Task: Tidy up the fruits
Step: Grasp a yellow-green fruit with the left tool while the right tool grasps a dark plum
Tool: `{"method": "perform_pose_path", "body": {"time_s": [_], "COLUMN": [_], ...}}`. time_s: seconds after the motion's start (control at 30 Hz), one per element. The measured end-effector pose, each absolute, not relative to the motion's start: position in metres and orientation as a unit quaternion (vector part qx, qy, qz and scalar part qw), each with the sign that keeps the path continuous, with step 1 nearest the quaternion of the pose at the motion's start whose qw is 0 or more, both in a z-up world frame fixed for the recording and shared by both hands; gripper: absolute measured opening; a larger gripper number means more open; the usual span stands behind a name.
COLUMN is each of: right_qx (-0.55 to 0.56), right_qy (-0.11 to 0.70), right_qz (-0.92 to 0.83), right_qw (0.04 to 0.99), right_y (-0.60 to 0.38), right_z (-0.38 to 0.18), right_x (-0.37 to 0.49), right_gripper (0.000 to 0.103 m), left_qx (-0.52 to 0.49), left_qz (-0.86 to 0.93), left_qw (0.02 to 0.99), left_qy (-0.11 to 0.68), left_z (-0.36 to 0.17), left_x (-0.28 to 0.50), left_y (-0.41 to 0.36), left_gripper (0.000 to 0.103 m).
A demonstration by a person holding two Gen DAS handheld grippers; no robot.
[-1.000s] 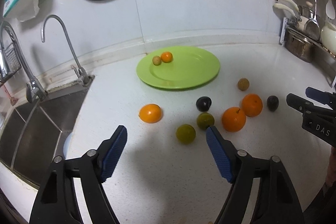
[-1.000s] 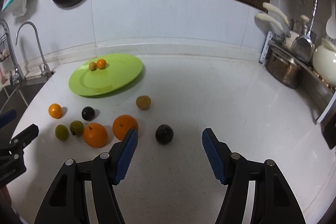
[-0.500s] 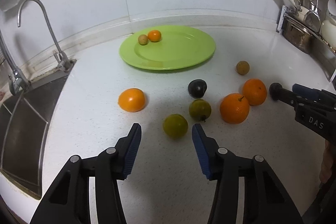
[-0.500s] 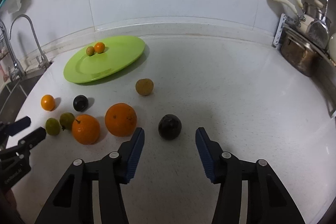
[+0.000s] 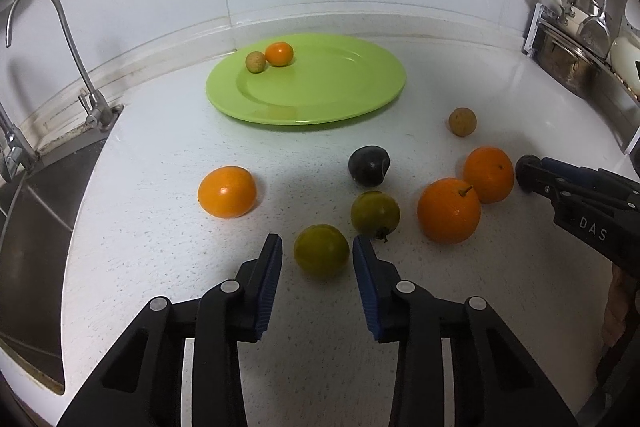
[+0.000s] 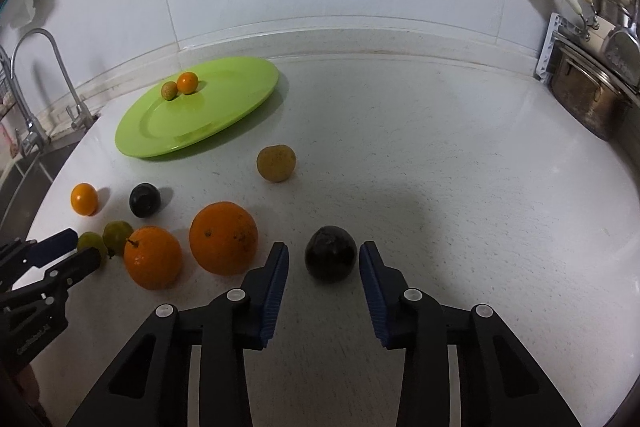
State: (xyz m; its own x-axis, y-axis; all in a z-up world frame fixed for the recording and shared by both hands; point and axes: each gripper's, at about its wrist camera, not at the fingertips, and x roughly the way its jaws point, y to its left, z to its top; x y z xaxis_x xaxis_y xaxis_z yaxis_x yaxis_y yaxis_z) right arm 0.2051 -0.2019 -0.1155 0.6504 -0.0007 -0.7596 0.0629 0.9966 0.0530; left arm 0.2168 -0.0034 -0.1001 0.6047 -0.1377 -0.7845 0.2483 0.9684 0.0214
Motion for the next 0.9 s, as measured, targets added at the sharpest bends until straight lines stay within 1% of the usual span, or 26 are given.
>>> {"method": "perform_pose_path", "body": {"time_s": [0.13, 0.27, 0.57, 0.9], "right_qx": [0.033, 0.027, 0.030, 0.025], "right_qy": [0.416, 0.414, 0.405, 0.378], "right_qz": [-0.019, -0.020, -0.013, 0.023], "right_qw": [0.909, 0.910, 0.914, 0.925], "right_y": [-0.201, -0.201, -0.201, -0.186], "right_z": [-0.116, -0.117, -0.113, -0.084], "right_x": [0.208, 0.208, 0.201, 0.181], "right_gripper": [0.034, 0.029, 0.029, 0.029], "left_qx": [0.061, 0.063, 0.064, 0.071], "left_qz": [-0.114, -0.114, -0.121, -0.126], "left_qw": [0.892, 0.893, 0.897, 0.913], "left_qy": [0.433, 0.432, 0.419, 0.381], "left_z": [-0.102, -0.102, -0.093, -0.065], "left_x": [0.218, 0.218, 0.210, 0.192], "left_y": [-0.003, -0.006, -0.007, -0.001], "left_gripper": [0.031, 0.030, 0.029, 0.029]}}
